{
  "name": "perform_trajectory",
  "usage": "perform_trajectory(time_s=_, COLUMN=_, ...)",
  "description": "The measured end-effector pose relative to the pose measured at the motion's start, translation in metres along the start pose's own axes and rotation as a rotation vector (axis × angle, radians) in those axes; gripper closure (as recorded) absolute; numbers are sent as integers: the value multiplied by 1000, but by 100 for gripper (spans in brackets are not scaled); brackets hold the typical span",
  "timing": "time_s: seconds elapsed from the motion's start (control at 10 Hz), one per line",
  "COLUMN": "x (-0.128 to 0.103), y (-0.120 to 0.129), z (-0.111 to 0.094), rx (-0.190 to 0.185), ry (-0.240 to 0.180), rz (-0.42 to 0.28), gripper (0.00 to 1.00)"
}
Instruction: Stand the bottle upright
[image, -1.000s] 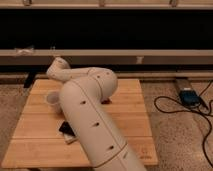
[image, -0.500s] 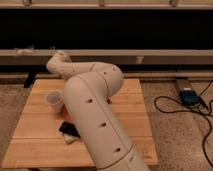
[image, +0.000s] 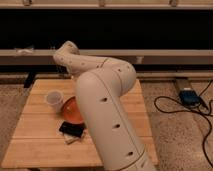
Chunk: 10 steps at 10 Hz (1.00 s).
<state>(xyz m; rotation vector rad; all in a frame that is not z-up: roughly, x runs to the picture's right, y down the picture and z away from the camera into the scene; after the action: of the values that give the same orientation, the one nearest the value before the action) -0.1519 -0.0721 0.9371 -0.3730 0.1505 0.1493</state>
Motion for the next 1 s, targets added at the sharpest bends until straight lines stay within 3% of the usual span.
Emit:
perform_trajectory(time_s=0.3, x=6, y=10, z=30, rx=6, ry=102, rz=-27, gripper=97)
perform_trajectory(time_s=0.4, x=11, y=11, z=38, rx=2, ry=130, rz=-28, gripper=90)
perform_trajectory(time_s=0.7, x=26, y=14, z=64, rx=-23, ry=240, rz=-44, gripper=56)
perform_trajectory(time_s=1.0, x=40, y=12, z=74, rx=-50, ry=284, rz=-38, gripper=30)
